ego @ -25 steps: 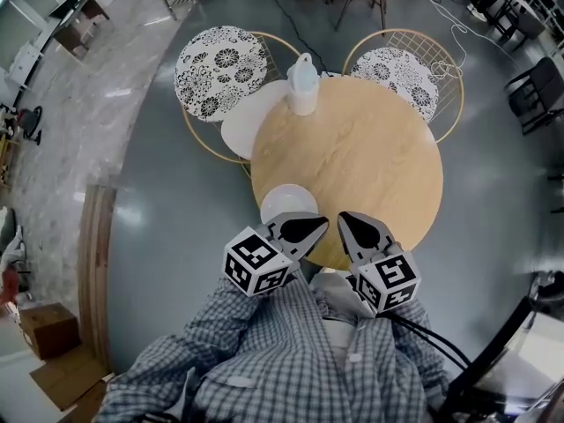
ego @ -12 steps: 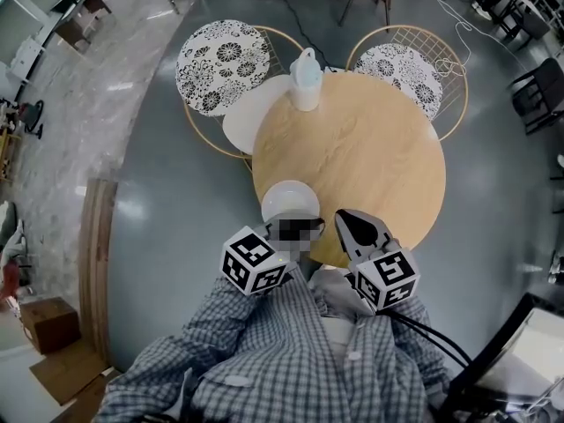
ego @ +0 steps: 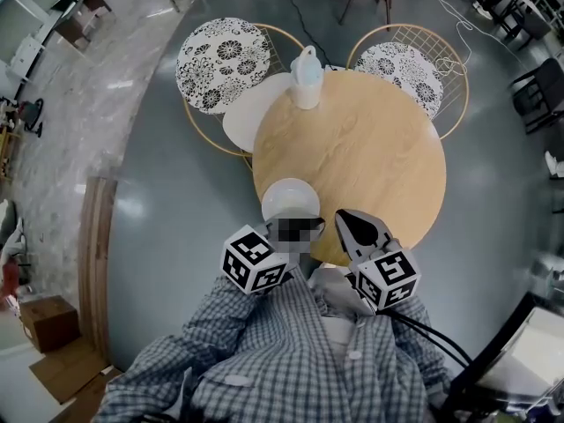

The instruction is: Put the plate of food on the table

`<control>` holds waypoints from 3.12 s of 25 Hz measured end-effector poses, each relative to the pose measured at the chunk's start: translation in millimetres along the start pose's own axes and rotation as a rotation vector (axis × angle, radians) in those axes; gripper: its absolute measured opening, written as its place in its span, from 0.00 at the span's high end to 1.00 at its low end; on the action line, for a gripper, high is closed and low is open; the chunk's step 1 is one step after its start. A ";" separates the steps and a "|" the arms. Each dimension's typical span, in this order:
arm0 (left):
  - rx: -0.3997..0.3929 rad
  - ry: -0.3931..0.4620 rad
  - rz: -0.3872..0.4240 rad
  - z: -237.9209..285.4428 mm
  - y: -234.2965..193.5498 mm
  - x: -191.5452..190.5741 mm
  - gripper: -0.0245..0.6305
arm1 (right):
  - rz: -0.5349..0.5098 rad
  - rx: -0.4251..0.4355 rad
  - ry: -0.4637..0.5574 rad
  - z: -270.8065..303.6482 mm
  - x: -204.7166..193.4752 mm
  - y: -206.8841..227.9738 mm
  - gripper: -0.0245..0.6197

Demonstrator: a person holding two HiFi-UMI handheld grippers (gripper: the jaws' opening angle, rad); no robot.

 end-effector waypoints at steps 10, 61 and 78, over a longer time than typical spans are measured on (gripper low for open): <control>-0.009 -0.008 -0.001 2.4 1.8 -1.1 0.95 | -0.003 -0.003 -0.003 -1.6 -2.2 0.8 0.95; -0.018 -0.013 -0.023 -1.8 4.9 -10.4 0.95 | -0.009 0.001 -0.027 -5.2 -11.9 -7.8 0.95; -0.010 -0.013 -0.030 -4.4 4.7 -13.0 0.95 | -0.010 0.005 -0.031 -5.1 -12.0 -9.6 0.95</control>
Point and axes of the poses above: the fingertips, and each gripper's own axes: z forward along the fingers, y to its right, x out of its top, the point moved 1 cm from there along -z, backward along the fingers, and after that the axes turned 14 degrees about -x, right-handed, at the moved point
